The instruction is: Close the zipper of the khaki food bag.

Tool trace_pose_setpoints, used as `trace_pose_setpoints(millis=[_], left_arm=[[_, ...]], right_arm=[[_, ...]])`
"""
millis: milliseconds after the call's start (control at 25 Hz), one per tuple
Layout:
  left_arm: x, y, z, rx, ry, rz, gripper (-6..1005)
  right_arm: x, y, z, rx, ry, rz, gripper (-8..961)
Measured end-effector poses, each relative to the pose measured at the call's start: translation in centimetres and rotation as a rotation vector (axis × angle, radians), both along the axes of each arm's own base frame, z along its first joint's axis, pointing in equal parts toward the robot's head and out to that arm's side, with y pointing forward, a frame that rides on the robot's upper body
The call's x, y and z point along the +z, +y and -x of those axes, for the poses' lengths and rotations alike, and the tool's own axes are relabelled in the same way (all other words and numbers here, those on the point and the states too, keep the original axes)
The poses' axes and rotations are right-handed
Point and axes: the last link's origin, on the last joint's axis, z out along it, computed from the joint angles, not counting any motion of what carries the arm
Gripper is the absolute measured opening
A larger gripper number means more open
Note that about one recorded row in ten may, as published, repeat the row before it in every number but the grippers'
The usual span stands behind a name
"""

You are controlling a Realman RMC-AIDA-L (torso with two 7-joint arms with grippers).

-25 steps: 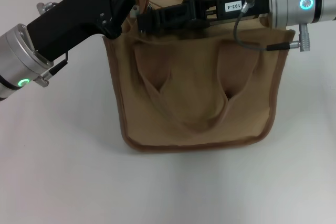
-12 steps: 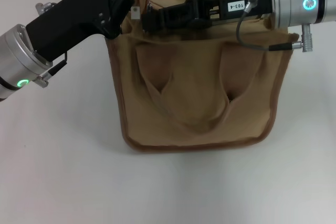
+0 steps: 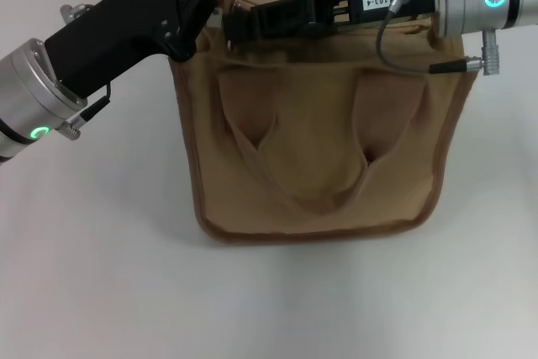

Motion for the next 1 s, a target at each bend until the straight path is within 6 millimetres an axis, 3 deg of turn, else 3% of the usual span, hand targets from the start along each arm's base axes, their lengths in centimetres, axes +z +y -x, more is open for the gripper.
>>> trace_pose_setpoints(millis=[360, 480, 1000], left_arm=[[-0.08, 0.18, -0.38, -0.01, -0.002, 0.013, 16], [-0.2, 0.19, -0.45, -0.01, -0.003, 0.02, 16], [0.05, 0.23, -0.13, 0.01, -0.015, -0.003, 16]], right_arm=[[-0.31, -0.07, 0.18, 0.002, 0.002, 0.004, 270], [-0.39, -0.11, 0.29, 0.004, 0.004, 0.003, 168], [-0.29, -0.02, -0.14, -0.017, 0.009, -0.006, 115]])
